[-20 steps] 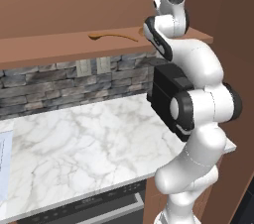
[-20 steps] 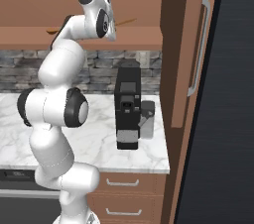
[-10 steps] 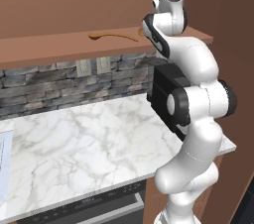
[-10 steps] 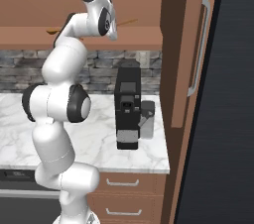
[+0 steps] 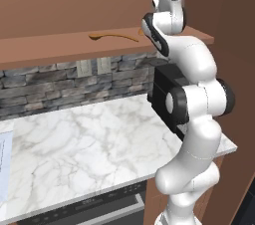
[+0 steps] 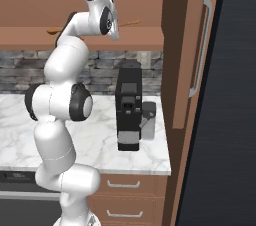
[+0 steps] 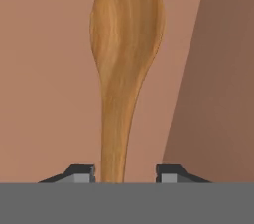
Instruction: Organize the utensils by type. Pick up the wooden spoons from the counter and place them in the open cabinet. Then pick up the metallic utensils from the counter and place them in the open drawer.
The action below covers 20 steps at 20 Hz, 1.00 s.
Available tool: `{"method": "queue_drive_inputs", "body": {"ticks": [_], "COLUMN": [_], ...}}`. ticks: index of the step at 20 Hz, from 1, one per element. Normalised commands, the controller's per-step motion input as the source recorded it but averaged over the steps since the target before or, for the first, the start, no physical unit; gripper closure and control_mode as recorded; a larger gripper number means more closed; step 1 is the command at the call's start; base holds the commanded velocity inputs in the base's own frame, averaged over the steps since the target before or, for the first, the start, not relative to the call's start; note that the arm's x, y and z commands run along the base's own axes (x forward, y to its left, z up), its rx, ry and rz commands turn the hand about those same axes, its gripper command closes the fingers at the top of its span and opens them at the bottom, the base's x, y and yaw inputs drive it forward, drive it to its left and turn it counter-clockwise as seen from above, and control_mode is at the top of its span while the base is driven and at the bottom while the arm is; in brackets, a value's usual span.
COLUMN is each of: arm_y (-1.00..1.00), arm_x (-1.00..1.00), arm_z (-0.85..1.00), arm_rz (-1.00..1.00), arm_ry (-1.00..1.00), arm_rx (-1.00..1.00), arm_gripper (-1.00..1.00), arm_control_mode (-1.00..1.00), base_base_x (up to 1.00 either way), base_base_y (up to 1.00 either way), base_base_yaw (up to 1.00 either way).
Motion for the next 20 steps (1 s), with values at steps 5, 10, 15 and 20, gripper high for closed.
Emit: {"method": "queue_drive_inputs", "body": {"ticks": [5,10,15,20], "arm_y": [-0.02,-0.01,0.00,-0.01], "arm_x": [0.15,0.00,-0.04,-0.19], "arm_z": [-0.25,-0.32,-0.32,-0.22], "arm_rz": [0.00,0.00,0.02,0.04], "arm_ry": [0.13,0.09,0.08,-0.02], "arm_rx": [0.00,0.00,0.00,0.00], "arm_gripper": [-1.00,-1.00,-1.00,-1.00], "arm_control_mode": [-1.00,-1.00,-1.00,-1.00], "base_base_x": [0.00,0.00,0.00,0.00], "base_base_y": [0.00,0.00,0.00,0.00], "base_base_yaw": [0.00,0.00,0.00,0.00]}}
